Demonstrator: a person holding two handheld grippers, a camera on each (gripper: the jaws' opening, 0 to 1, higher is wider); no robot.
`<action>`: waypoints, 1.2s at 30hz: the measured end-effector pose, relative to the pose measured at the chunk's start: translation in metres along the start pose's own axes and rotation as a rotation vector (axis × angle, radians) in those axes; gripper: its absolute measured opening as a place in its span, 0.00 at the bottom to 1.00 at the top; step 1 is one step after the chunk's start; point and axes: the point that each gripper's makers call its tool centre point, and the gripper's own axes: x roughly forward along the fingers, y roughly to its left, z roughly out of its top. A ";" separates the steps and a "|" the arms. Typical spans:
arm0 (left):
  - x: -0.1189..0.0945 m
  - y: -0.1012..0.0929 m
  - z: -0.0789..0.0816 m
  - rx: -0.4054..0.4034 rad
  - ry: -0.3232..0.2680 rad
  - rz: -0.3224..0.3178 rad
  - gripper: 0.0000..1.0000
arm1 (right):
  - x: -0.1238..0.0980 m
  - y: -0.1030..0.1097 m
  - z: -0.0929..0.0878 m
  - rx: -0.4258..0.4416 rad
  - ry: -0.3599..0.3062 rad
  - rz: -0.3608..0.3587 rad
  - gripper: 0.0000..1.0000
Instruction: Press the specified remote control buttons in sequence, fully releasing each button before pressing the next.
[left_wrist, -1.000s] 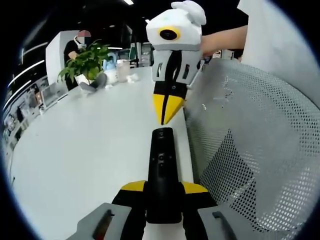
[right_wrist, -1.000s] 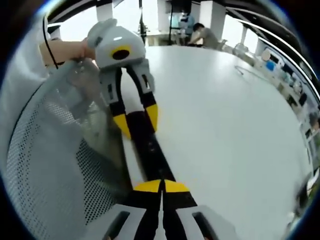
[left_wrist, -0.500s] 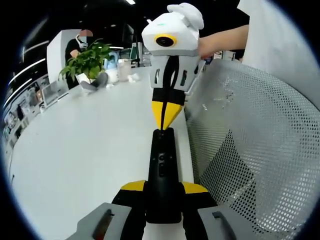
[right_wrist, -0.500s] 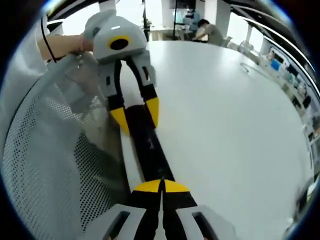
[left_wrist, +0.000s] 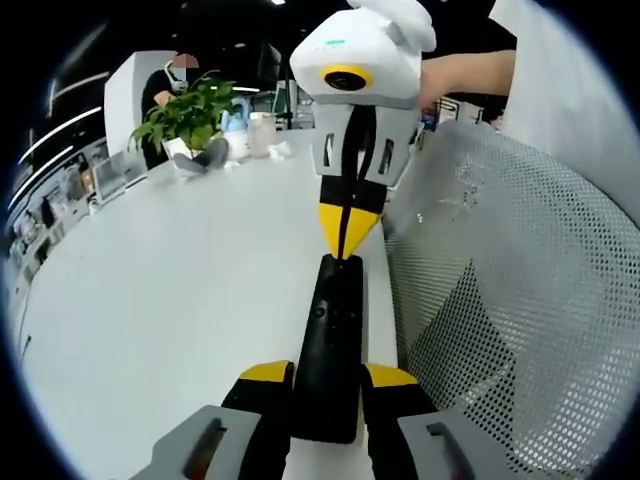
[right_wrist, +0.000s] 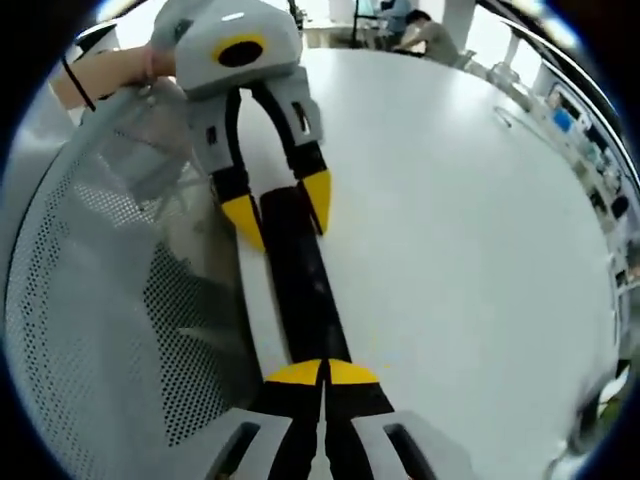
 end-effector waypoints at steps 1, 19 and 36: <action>0.000 0.000 0.000 0.006 0.000 0.000 0.27 | 0.000 0.000 0.000 -0.004 0.005 -0.001 0.00; 0.001 0.000 0.000 0.008 -0.005 0.001 0.26 | -0.005 -0.002 -0.001 0.185 -0.230 -0.016 0.00; 0.000 -0.001 0.001 0.015 -0.009 0.000 0.25 | -0.006 0.001 0.009 0.052 -0.194 -0.008 0.00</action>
